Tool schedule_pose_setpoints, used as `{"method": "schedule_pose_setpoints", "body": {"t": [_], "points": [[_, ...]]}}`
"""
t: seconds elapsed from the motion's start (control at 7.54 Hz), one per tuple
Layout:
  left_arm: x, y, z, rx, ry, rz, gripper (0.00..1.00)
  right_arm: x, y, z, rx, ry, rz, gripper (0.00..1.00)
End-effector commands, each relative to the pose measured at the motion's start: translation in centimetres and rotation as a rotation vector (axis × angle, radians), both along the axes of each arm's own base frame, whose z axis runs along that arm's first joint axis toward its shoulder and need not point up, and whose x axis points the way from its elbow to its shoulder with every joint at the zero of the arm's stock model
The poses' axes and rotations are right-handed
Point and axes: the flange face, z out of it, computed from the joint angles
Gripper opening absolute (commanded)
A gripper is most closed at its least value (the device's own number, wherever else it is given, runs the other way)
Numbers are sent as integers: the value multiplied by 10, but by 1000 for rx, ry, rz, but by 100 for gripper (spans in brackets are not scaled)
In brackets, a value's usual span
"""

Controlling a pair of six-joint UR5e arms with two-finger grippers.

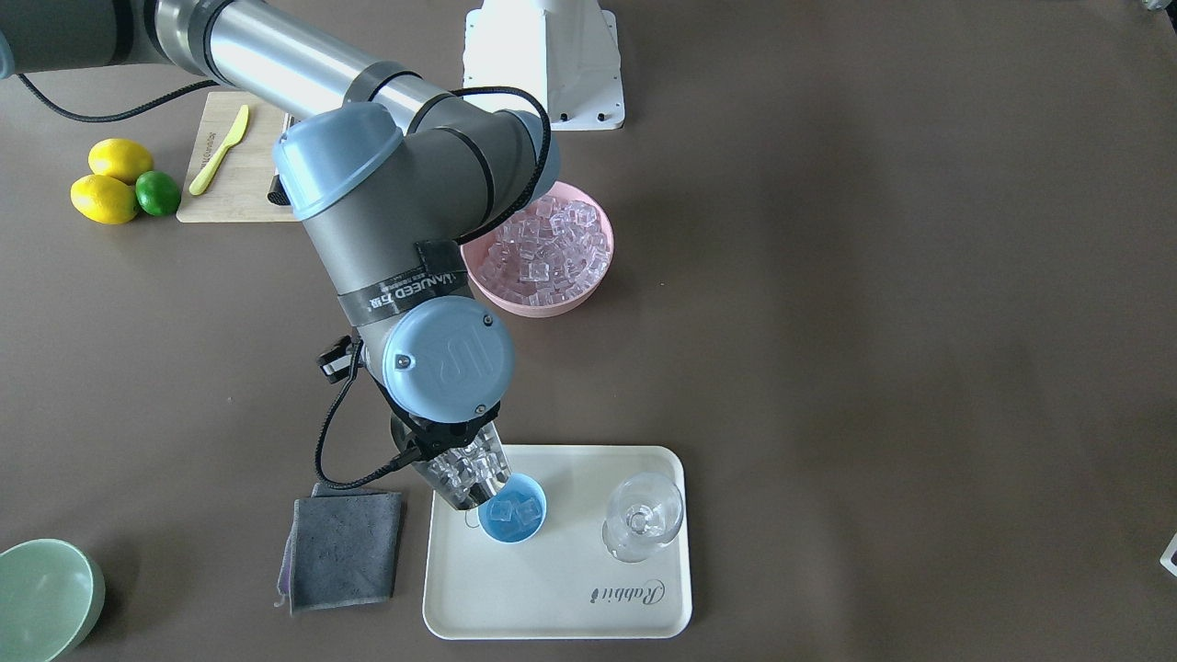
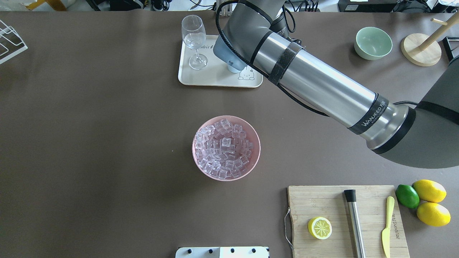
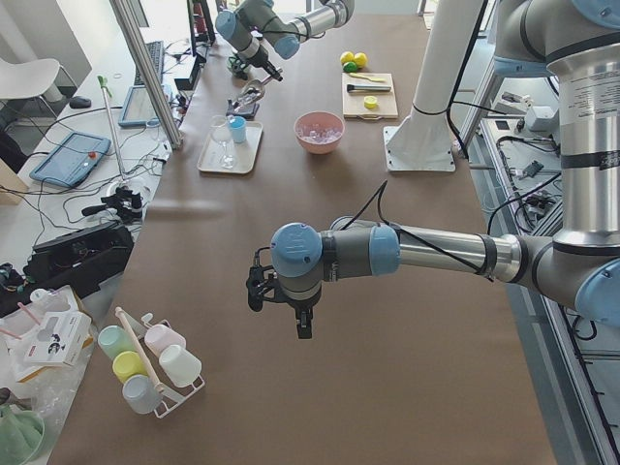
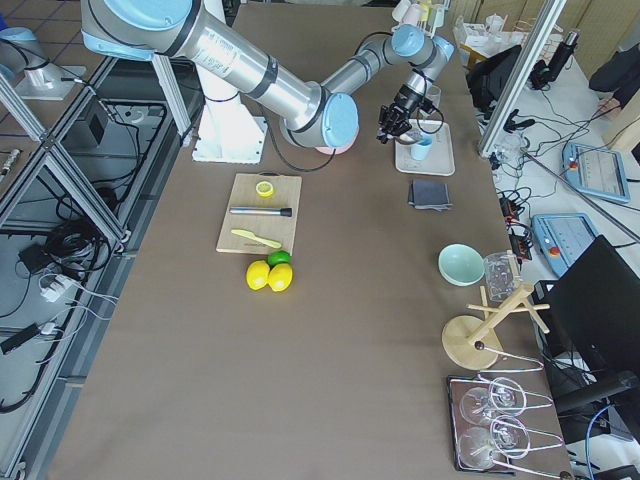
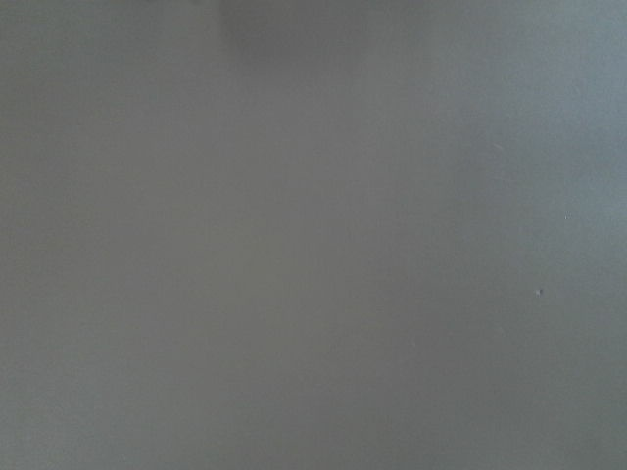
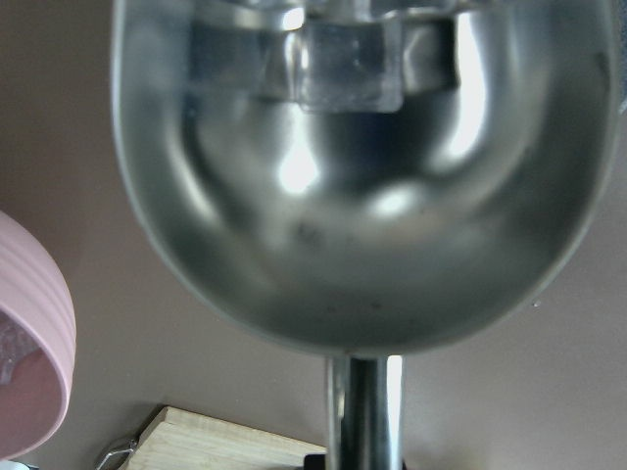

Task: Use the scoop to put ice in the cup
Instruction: 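Tilt the scoop with the right gripper to pour ice into the cup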

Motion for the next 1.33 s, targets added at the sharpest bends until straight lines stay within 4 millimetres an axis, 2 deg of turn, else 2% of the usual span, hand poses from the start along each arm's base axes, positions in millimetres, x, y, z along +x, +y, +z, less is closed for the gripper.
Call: {"method": "schedule_pose_setpoints", "body": {"t": [0.0,0.27,0.4,1.06,1.19], "points": [[0,0,0,-1,0,-1,98,-8,5,-1,24,73,-36,0],[0,0,0,-3,0,-1,98,-6,5,-27,61,72,-69,0],[0,0,0,-1,0,-1,98,-8,3,-34,59,76,-70,0],[0,0,0,-1,0,-1,98,0,-4,-35,139,144,-121,0],[0,0,0,-1,0,-1,98,2,-6,-40,166,165,-124,0]]}}
